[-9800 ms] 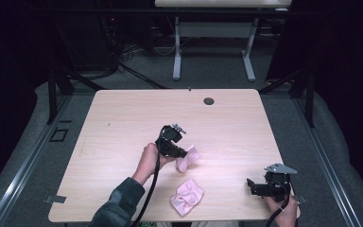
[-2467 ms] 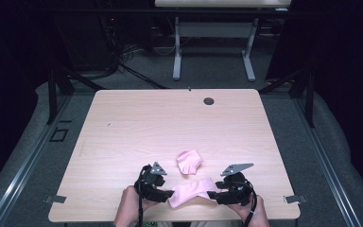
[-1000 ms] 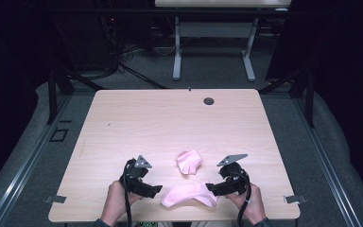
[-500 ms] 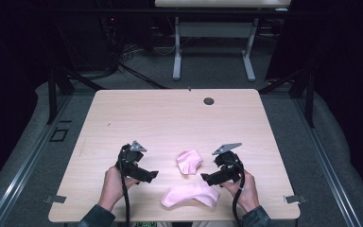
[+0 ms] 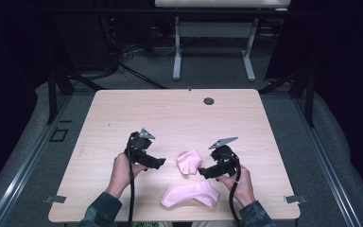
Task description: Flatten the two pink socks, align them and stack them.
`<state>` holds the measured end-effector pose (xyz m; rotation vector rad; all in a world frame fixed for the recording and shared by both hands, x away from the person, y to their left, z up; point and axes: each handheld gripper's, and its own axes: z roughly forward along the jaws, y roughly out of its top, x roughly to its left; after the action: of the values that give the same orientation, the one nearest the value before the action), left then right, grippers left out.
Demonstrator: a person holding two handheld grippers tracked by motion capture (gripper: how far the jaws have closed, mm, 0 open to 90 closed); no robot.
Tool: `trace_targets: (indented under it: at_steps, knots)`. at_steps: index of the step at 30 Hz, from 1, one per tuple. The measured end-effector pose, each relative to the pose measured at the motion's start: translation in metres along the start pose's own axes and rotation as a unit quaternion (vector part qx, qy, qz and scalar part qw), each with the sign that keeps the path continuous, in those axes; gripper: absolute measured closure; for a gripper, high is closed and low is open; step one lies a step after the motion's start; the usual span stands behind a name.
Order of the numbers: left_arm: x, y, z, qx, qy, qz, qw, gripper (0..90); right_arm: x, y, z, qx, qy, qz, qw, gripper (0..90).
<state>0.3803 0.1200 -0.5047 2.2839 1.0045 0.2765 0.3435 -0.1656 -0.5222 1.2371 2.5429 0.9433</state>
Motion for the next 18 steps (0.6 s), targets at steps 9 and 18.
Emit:
trace_targets:
  at_steps: [9, 18]
  knots:
    - [0.0, 0.04, 0.049, 0.027, -0.049, 0.018, 0.9983, 32.1, -0.01, 0.017, 0.022, 0.012, 0.007, 0.037, 0.9992, 32.4]
    - [-0.006, 0.05, 0.086, 0.081, -0.086, 0.045, 0.9919, 56.7, -0.02, 0.024, 0.051, 0.045, 0.025, 0.075, 0.9959, 53.6]
